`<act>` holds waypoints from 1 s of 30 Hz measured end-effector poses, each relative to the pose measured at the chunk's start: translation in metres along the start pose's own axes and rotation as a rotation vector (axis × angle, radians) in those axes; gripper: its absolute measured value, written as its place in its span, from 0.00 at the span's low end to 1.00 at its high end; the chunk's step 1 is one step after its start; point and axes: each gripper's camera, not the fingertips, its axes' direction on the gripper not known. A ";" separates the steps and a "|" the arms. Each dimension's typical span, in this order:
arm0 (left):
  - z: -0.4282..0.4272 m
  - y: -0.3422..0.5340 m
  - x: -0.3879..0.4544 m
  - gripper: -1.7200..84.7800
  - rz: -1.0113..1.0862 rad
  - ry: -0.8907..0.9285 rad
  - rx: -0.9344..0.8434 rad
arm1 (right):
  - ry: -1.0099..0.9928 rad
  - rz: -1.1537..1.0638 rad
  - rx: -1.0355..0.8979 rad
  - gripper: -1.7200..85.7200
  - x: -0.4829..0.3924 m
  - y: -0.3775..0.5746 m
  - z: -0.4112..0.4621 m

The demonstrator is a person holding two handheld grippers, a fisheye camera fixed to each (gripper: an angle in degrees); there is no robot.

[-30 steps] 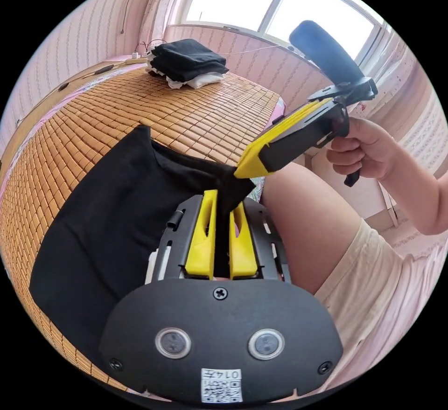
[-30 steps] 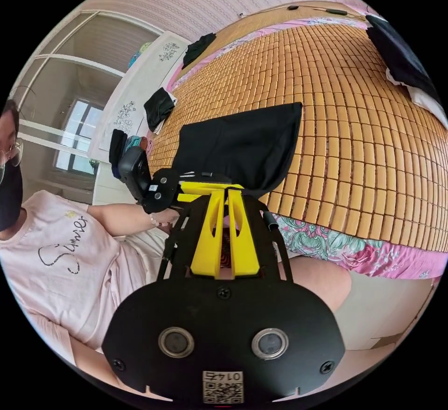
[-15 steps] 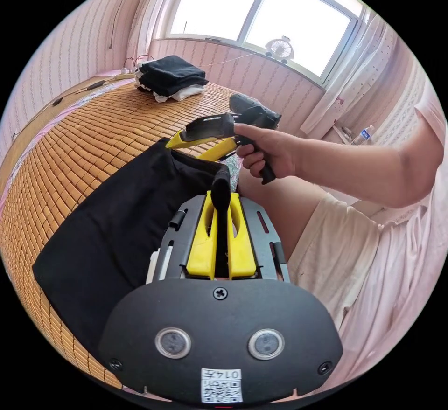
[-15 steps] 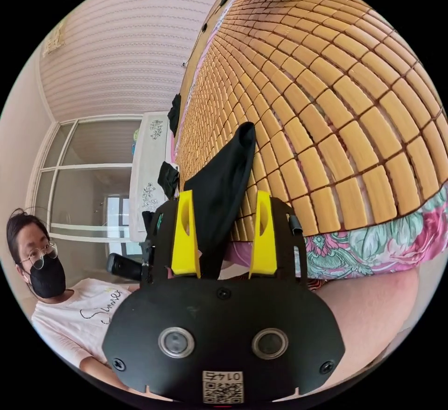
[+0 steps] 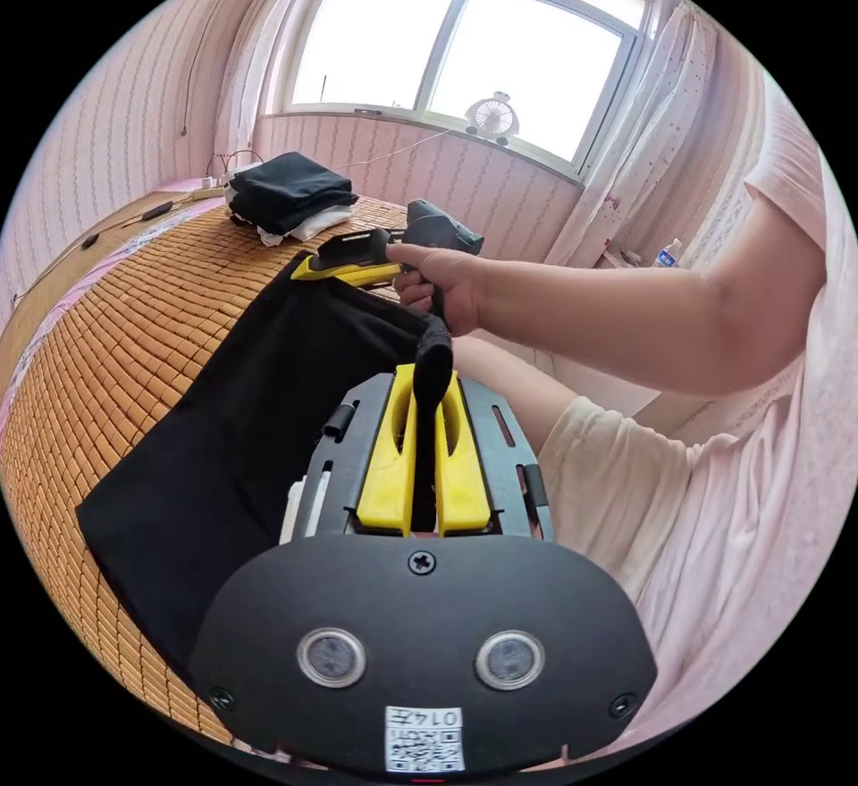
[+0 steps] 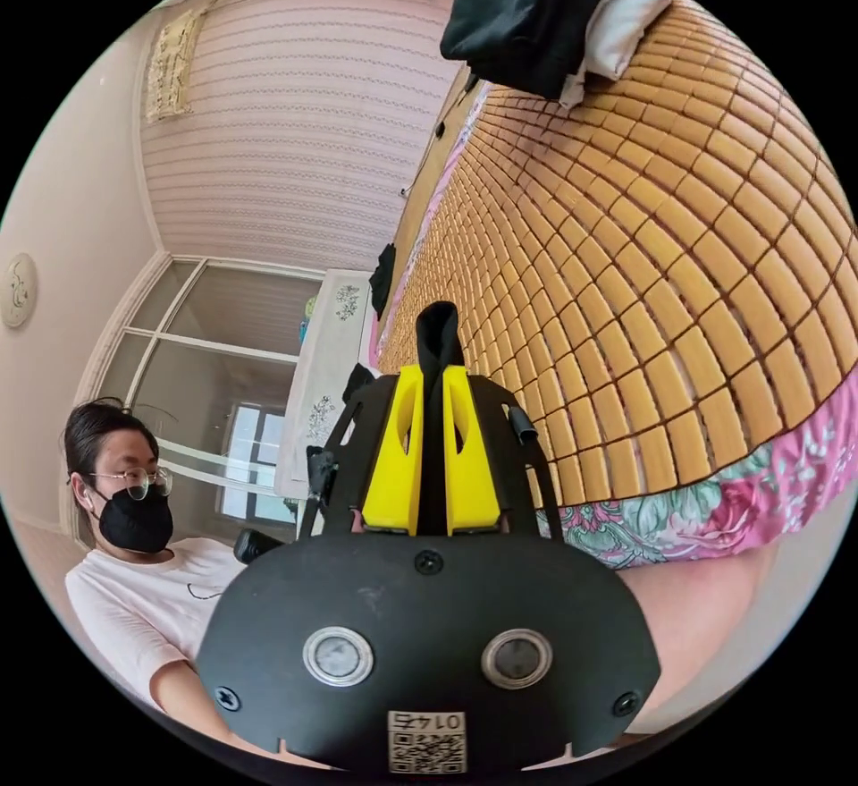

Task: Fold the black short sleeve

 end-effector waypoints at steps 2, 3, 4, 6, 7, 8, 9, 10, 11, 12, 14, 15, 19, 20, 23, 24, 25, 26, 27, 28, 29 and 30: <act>-0.007 -0.006 -0.004 0.02 -0.023 0.012 0.053 | 0.094 -0.055 -0.042 0.05 -0.024 -0.010 0.000; -0.013 -0.008 -0.008 0.02 -0.020 0.002 0.072 | 0.134 -0.090 -0.079 0.05 -0.039 -0.016 0.006; -0.021 -0.008 -0.013 0.02 -0.018 -0.019 0.079 | 0.153 -0.129 -0.125 0.05 -0.054 -0.021 0.018; -0.036 -0.001 -0.025 0.02 -0.039 -0.041 0.085 | 0.161 -0.182 -0.193 0.05 -0.075 -0.026 0.045; -0.047 0.006 -0.035 0.02 -0.069 -0.056 0.084 | 0.151 -0.218 -0.240 0.06 -0.089 -0.028 0.068; -0.053 0.010 -0.039 0.02 -0.087 -0.066 0.081 | 0.143 -0.236 -0.266 0.06 -0.095 -0.028 0.081; -0.065 0.020 -0.049 0.02 -0.122 -0.087 0.075 | 0.132 -0.275 -0.316 0.06 -0.108 -0.028 0.110; -0.079 0.030 -0.059 0.02 -0.159 -0.110 0.064 | 0.140 -0.309 -0.363 0.06 -0.118 -0.027 0.140; -0.085 0.035 -0.065 0.02 -0.180 -0.125 0.056 | 0.152 -0.320 -0.383 0.06 -0.123 -0.026 0.155; -0.098 0.046 -0.077 0.02 -0.224 -0.166 0.035 | 0.178 -0.332 -0.408 0.06 -0.129 -0.024 0.183; -0.112 0.060 -0.096 0.03 -0.297 -0.231 -0.002 | 0.221 -0.337 -0.420 0.06 -0.137 -0.022 0.222; -0.118 0.069 -0.111 0.03 -0.348 -0.260 -0.024 | 0.243 -0.334 -0.432 0.07 -0.140 -0.021 0.245; -0.129 0.092 -0.160 0.03 -0.513 -0.202 -0.082 | 0.249 -0.272 -0.514 0.11 -0.141 -0.016 0.300; -0.130 0.096 -0.167 0.03 -0.537 -0.179 -0.085 | 0.249 -0.274 -0.524 0.11 -0.142 -0.017 0.304; -0.133 0.107 -0.196 0.04 -0.647 -0.105 -0.161 | 0.235 -0.326 -0.545 0.12 -0.161 -0.020 0.309; -0.136 0.109 -0.204 0.04 -0.678 -0.097 -0.184 | 0.218 -0.358 -0.549 0.12 -0.170 -0.023 0.308; -0.138 0.110 -0.209 0.04 -0.701 -0.101 -0.210 | 0.213 -0.396 -0.558 0.12 -0.180 -0.026 0.307; -0.140 0.110 -0.211 0.04 -0.710 -0.104 -0.226 | 0.221 -0.420 -0.563 0.12 -0.185 -0.027 0.307; -0.141 0.109 -0.215 0.04 -0.720 -0.118 -0.265 | 0.263 -0.478 -0.572 0.12 -0.196 -0.029 0.309; -0.140 0.106 -0.217 0.04 -0.714 -0.117 -0.314 | 0.332 -0.552 -0.589 0.12 -0.207 -0.029 0.312; -0.139 0.105 -0.218 0.05 -0.701 -0.113 -0.339 | 0.368 -0.589 -0.600 0.13 -0.213 -0.029 0.315; -0.137 0.102 -0.219 0.06 -0.680 -0.110 -0.394 | 0.434 -0.668 -0.625 0.13 -0.222 -0.027 0.322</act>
